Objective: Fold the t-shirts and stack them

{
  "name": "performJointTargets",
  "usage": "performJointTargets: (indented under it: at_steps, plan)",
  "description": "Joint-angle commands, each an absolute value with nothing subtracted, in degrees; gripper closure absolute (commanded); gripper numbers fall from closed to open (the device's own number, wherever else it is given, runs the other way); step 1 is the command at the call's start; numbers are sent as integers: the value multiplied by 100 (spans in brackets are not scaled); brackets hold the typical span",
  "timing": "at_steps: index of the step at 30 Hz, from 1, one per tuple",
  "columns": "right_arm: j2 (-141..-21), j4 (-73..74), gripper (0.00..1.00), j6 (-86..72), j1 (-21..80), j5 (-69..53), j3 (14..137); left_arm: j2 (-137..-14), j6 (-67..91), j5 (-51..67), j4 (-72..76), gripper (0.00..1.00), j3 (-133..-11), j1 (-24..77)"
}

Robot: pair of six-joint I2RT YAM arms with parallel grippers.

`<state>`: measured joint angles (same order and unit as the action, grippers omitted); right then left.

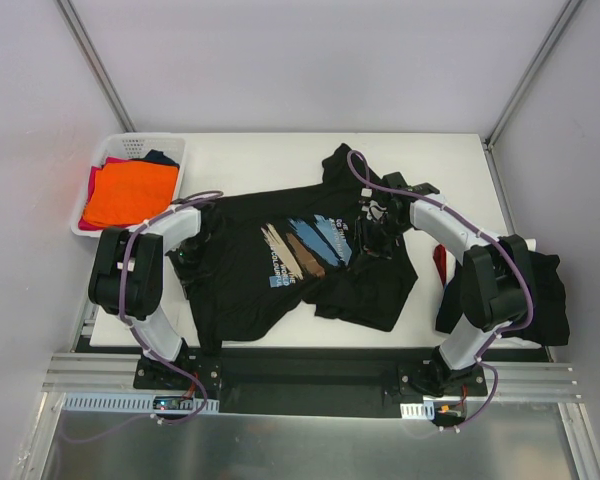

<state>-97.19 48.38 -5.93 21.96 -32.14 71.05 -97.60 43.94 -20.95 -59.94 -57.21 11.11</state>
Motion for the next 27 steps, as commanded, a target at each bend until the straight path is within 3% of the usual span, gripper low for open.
performJointTargets:
  at_steps: [1,14,27]
  plan:
    - [-9475,4913,69,-536,2232,-3164,7093,-9607,4412,-2119,-6293,100,-6064,1046]
    - [-9633,4816,69,-571,2259,-3226,7172,-9308,3631,367,-5125,100,-5660,1573]
    - [-9624,4764,69,-650,2268,-3208,7119,-9000,3814,26,-5985,100,-5282,1617]
